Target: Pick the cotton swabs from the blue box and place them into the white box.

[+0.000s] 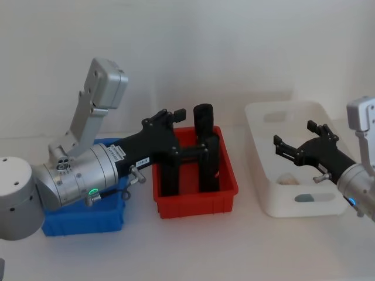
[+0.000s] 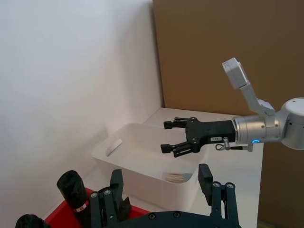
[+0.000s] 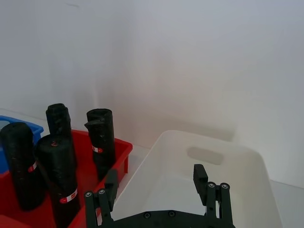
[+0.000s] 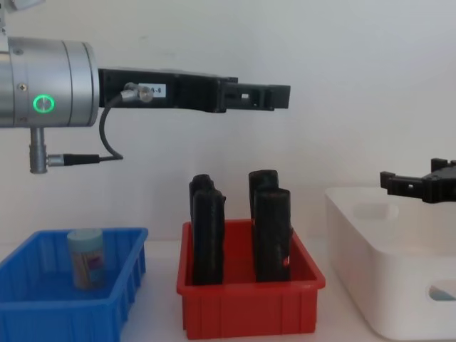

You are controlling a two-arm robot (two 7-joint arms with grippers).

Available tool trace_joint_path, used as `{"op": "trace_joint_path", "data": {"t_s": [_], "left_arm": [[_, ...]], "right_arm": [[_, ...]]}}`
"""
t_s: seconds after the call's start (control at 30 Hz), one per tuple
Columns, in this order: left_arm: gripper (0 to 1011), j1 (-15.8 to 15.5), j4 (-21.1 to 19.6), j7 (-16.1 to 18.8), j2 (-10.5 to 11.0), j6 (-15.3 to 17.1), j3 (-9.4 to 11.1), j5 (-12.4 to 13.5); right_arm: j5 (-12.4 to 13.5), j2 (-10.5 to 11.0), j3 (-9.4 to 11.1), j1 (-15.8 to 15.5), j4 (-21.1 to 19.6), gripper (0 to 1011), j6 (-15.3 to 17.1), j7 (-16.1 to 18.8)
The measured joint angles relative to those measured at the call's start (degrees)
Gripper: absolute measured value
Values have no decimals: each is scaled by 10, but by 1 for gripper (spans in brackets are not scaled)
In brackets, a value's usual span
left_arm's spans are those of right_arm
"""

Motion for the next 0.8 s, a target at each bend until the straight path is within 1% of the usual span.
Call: {"op": "trace_joint_path", "data": {"t_s": [0.07, 0.17, 0.27, 0.3, 0.53, 0.6, 0.7, 0.8], "left_arm": [[1004, 4, 0, 11, 0, -5, 2, 4], [1004, 13, 1, 40, -1, -18, 8, 12], [1004, 18, 1, 58, -2, -26, 11, 18], [1004, 22, 2, 69, -2, -31, 14, 21], [1004, 37, 3, 115, -4, -51, 23, 35], [1004, 44, 3, 138, -5, -61, 28, 42], [1004, 50, 4, 155, -5, -69, 31, 48], [1004, 59, 4, 184, -7, -82, 37, 56]], "right_arm": [[0, 0, 0, -9, -10, 1001, 0, -4], [1, 1, 1, -25, -28, 1001, 1, -13], [1, 1, 2, -42, -49, 1001, 1, -22], [2, 1, 2, -46, -53, 1001, 1, -24], [3, 2, 4, -84, -97, 1002, 2, -43], [4, 3, 4, -97, -112, 1001, 2, -49], [5, 3, 5, -114, -132, 1001, 3, -58], [5, 3, 6, -127, -147, 1002, 3, -65]]}}
